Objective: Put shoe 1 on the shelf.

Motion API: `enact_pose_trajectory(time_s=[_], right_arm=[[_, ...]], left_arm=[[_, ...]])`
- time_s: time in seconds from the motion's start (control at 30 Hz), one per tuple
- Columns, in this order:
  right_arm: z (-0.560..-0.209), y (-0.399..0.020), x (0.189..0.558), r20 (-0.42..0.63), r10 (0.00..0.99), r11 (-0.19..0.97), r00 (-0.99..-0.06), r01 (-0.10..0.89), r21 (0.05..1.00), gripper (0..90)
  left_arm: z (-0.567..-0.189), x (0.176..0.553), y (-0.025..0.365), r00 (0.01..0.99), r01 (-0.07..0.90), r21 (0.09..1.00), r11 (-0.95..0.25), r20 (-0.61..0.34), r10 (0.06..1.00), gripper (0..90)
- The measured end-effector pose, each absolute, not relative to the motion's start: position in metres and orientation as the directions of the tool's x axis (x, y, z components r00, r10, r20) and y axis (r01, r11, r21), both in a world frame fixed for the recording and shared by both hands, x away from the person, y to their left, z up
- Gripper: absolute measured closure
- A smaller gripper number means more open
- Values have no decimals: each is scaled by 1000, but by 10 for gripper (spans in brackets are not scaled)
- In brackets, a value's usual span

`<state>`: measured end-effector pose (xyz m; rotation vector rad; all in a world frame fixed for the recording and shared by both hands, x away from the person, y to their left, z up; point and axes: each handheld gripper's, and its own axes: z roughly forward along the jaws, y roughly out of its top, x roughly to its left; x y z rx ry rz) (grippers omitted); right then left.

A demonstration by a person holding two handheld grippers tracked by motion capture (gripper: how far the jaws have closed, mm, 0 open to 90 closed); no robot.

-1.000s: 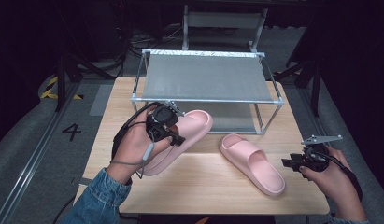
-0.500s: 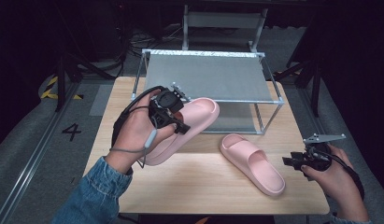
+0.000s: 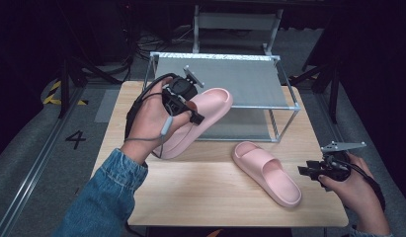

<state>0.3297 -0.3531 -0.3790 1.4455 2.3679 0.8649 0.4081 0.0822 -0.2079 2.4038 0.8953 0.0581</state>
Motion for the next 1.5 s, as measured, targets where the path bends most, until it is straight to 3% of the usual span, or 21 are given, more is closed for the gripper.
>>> enact_pose_trajectory(time_s=[0.4, 0.7, 1.23, 1.5], right_arm=[[-382, -351, 329, 105, 863, 346, -493, 731, 588, 541], [-384, -347, 330, 99, 853, 368, -512, 725, 581, 539], [-383, -351, 328, 96, 859, 361, -502, 728, 584, 534], [-384, -350, 327, 98, 862, 355, -497, 730, 584, 519]], left_arm=[[-209, 452, 75, 714, 642, 514, -570, -130, 688, 848], [-214, 480, 70, 664, 653, 568, -501, -110, 740, 834], [-227, 506, 53, 616, 709, 509, -488, -111, 780, 842], [-228, 497, 57, 632, 683, 538, -493, -99, 768, 599]])
